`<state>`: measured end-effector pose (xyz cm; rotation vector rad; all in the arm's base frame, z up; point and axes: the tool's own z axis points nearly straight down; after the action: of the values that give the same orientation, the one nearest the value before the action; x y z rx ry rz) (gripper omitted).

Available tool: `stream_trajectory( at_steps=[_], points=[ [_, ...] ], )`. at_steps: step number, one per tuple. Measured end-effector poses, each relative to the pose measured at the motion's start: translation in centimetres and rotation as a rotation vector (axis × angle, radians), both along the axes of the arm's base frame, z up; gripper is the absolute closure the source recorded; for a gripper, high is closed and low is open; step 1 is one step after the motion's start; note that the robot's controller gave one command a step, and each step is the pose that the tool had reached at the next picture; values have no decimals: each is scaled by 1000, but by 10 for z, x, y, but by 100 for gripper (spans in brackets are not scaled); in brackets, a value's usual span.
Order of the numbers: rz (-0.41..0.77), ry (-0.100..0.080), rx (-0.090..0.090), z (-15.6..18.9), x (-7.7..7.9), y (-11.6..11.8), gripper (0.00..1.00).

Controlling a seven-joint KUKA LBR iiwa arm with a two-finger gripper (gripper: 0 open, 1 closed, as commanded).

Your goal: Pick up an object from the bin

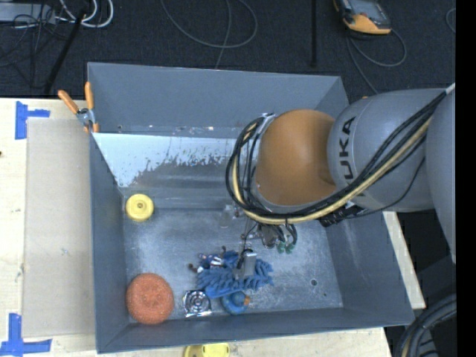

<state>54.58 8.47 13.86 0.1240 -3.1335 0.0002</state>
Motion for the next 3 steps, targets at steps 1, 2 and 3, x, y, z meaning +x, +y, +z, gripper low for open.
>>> stream_trajectory(
  at_steps=[1, 2, 3],
  points=[
    [79, -4, 0, -3, -2, 15, 0],
    [198, -7, 3, -64, 8, 7, 0],
    [164, -6, -2, -66, 11, 16, 100]
  ],
)
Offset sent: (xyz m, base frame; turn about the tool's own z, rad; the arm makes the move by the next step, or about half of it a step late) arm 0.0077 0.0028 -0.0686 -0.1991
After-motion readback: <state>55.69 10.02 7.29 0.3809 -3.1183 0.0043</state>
